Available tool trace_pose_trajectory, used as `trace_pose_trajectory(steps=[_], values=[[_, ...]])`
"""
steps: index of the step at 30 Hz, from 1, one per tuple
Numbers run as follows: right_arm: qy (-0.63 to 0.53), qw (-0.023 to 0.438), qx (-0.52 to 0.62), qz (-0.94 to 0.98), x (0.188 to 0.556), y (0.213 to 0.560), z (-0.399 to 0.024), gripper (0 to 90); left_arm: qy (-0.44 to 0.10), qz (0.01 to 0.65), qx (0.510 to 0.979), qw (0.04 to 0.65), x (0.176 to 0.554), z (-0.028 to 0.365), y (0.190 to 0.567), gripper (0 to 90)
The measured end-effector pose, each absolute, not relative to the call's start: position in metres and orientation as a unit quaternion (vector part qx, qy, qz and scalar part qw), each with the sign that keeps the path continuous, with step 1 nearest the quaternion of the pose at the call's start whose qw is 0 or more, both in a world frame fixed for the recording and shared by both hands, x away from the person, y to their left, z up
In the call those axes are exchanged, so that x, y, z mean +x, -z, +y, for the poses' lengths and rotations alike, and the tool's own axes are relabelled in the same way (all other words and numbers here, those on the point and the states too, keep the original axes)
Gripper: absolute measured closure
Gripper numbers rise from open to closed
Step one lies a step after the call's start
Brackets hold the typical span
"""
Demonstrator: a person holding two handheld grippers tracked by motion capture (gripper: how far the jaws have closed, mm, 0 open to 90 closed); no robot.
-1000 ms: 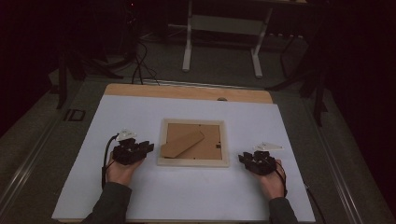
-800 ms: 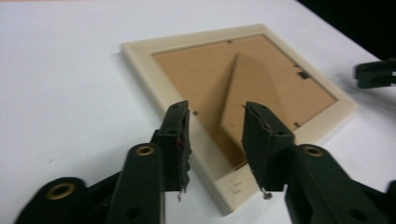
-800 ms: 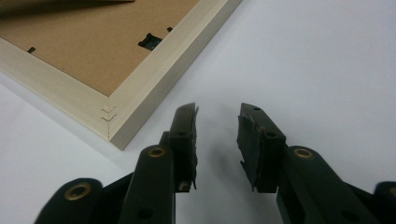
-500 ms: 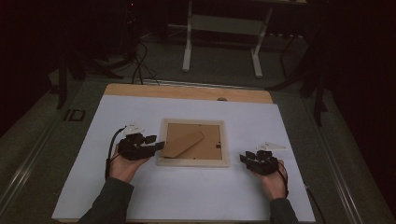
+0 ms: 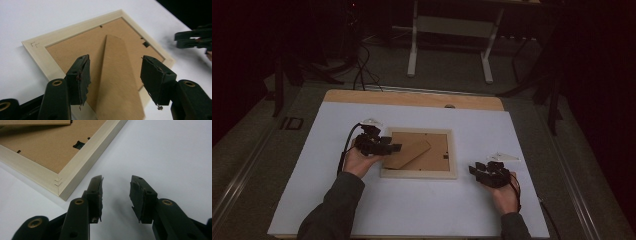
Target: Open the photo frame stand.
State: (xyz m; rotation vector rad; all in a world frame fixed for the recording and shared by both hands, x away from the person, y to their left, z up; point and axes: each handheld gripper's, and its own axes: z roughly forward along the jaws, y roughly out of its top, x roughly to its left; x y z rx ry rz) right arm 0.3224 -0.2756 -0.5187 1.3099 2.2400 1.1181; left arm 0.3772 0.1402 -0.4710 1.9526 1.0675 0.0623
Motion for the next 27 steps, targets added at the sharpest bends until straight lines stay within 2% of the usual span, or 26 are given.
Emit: trace_pose_trajectory(steps=[5, 9, 17, 27], values=[[-0.393, 0.158, 0.461, 0.78, 0.322, 0.519, -0.276, 61.1, 0.019, 0.445, 0.786, 0.429, 0.394, 0.137, 0.484, 38.6], [-0.392, 0.156, 0.462, 0.78, 0.323, 0.52, -0.276, 60.9, 0.043, 0.432, 0.795, 0.423, 0.401, 0.134, 0.491, 42.5], [-0.392, 0.155, 0.461, 0.781, 0.322, 0.521, -0.275, 60.8, 0.062, 0.415, 0.814, 0.402, 0.406, 0.123, 0.499, 44.6], [-0.39, 0.152, 0.459, 0.784, 0.323, 0.522, -0.274, 60.8, 0.086, 0.402, 0.826, 0.387, 0.409, 0.114, 0.509, 42.9]])
